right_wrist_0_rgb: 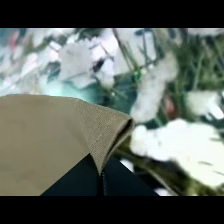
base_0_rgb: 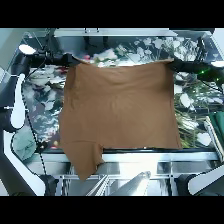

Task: Fold the shirts.

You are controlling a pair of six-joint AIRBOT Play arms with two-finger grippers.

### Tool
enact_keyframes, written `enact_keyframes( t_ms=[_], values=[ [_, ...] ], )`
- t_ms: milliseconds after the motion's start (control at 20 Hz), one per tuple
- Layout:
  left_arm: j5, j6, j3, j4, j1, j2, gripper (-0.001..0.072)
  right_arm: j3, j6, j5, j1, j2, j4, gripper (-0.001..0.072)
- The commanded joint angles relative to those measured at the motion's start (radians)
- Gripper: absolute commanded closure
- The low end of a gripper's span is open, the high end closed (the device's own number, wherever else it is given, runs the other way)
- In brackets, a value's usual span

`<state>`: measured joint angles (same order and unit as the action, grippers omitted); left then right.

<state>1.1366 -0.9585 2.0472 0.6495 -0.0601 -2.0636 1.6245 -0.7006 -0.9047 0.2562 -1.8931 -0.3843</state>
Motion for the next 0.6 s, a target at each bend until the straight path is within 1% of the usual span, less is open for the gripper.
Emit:
enact_keyframes(
  t_ms=[0,100,150,250,300,400,550],
  values=[
    [0.03,0.063,-0.014,-0.043,0.008,0.021,0.0683,0.009,0.05,-0.003,-0.005,-0.01,0.038,0.0696],
    [0.079,0.086,-0.049,-0.043,0.008,0.035,0.0685,0.008,0.05,-0.043,0.0,-0.009,0.018,0.0696],
    [0.137,0.106,-0.074,-0.041,0.006,0.046,0.0692,0.008,0.05,-0.077,0.006,-0.009,-0.011,0.0696],
    [0.246,0.11,-0.144,-0.042,-0.014,0.076,0.0701,0.008,0.01,-0.176,0.031,-0.008,-0.107,0.0697],
    [0.265,0.109,-0.188,-0.042,-0.027,0.097,0.0707,0.007,-0.005,-0.232,0.047,-0.006,-0.145,0.0698],
    [0.25,0.121,-0.285,-0.042,-0.066,0.157,0.0708,-0.014,-0.001,-0.291,0.075,0.012,-0.174,0.0698],
    [0.171,0.162,-0.464,-0.041,-0.111,0.257,0.0706,-0.071,0.024,-0.297,0.114,0.044,-0.185,0.0698]
  ],
)
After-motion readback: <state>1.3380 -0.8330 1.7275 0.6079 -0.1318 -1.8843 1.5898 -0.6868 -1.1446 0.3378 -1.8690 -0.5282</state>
